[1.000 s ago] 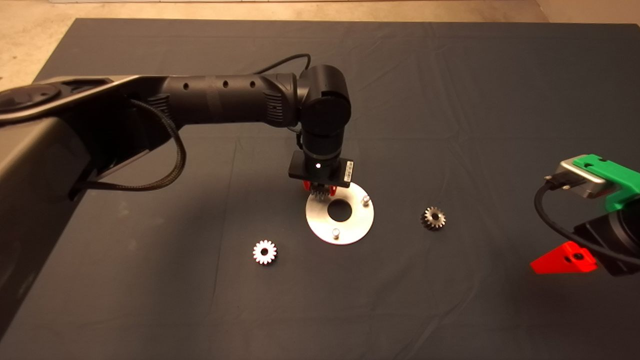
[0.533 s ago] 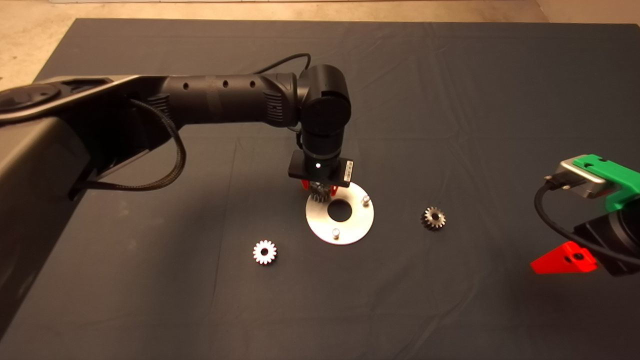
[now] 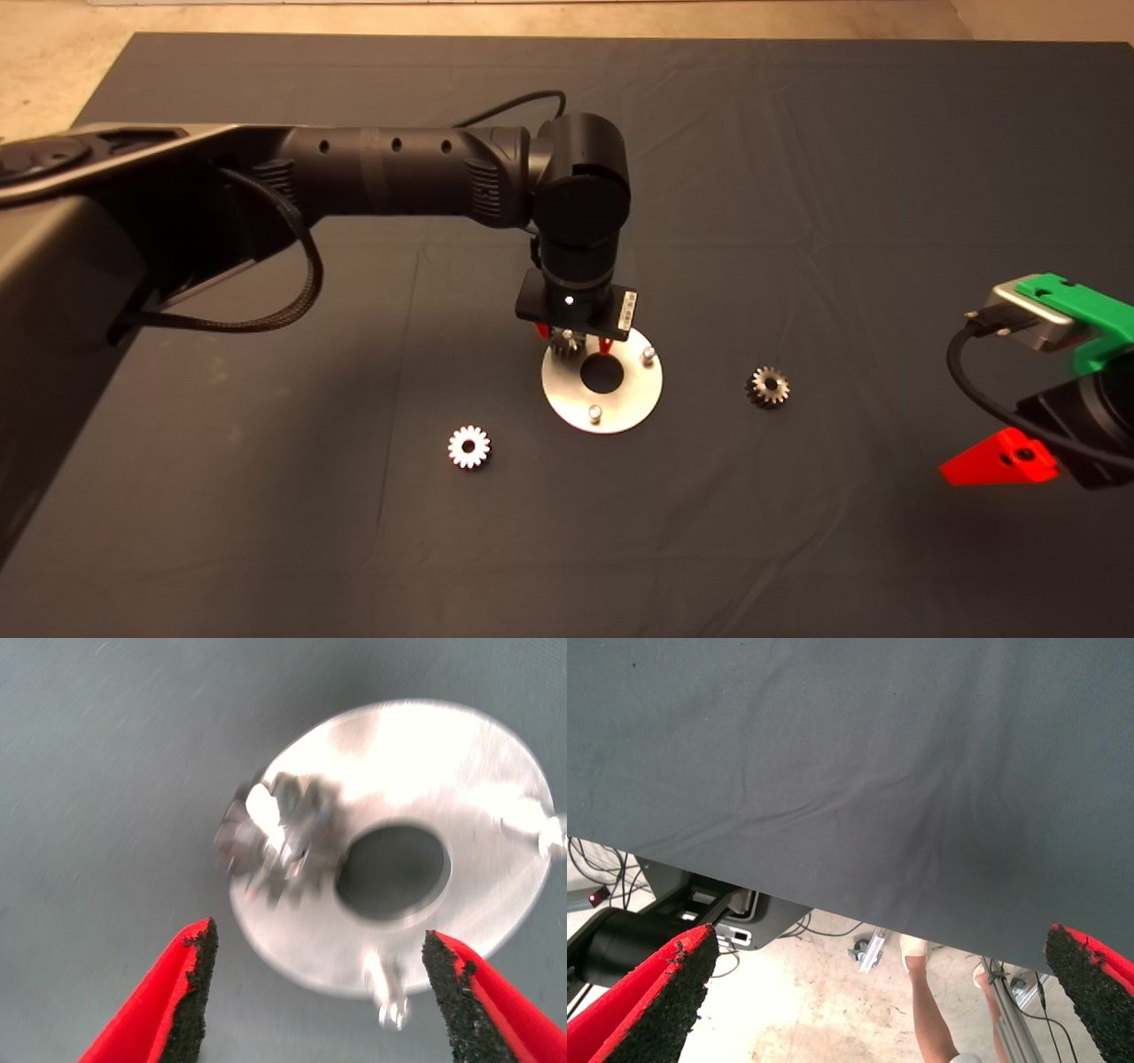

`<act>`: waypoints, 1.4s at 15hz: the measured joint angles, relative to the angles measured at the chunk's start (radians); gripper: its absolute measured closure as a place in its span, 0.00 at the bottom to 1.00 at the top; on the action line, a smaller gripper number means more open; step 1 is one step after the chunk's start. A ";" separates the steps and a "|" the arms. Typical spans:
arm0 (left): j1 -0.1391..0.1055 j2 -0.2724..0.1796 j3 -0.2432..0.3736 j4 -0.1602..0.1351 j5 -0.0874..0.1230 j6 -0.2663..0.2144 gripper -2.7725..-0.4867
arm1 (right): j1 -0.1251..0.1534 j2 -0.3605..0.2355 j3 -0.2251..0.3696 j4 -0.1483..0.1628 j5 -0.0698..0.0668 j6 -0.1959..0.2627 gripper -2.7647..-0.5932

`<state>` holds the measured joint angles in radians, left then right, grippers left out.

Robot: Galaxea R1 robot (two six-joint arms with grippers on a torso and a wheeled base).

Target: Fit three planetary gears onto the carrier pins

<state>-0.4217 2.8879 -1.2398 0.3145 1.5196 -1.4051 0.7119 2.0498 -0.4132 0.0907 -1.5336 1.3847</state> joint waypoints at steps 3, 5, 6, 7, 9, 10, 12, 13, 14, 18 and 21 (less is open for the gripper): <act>-0.016 -0.062 0.083 -0.003 0.000 -0.059 0.42 | 0.000 0.000 0.000 0.000 0.000 0.000 0.01; -0.025 -0.111 0.144 -0.003 0.001 -0.101 0.39 | 0.000 0.001 0.000 0.000 0.001 0.000 0.01; -0.025 -0.133 0.172 -0.004 0.002 -0.118 0.38 | 0.000 0.001 0.000 0.000 0.000 0.000 0.01; -0.025 -0.156 0.201 -0.004 0.002 -0.144 0.33 | 0.000 0.001 0.000 0.000 0.000 0.000 0.01; -0.025 -0.202 0.261 -0.006 0.003 -0.196 0.31 | 0.000 0.001 0.000 0.000 0.000 0.000 0.01; -0.025 -0.223 0.283 -0.008 0.003 -0.219 0.27 | 0.000 0.001 0.000 0.000 0.000 0.000 0.01; -0.025 -0.260 0.319 -0.008 0.003 -0.260 0.26 | 0.000 0.001 0.000 0.000 0.000 0.000 0.01; -0.025 -0.276 0.338 -0.008 0.003 -0.277 0.22 | 0.000 0.001 0.000 0.000 0.000 0.000 0.01; -0.025 -0.290 0.356 -0.008 0.003 -0.295 0.19 | 0.000 0.001 0.000 0.000 0.000 0.000 0.01; -0.025 -0.321 0.426 -0.019 0.003 -0.350 0.19 | 0.000 0.000 0.000 0.000 0.000 0.000 0.01; -0.025 -0.348 0.472 -0.026 0.003 -0.386 0.19 | 0.000 0.000 0.000 0.000 0.000 0.000 0.01</act>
<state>-0.4464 2.5402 -0.7675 0.2884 1.5226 -1.7909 0.7119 2.0502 -0.4132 0.0909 -1.5332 1.3845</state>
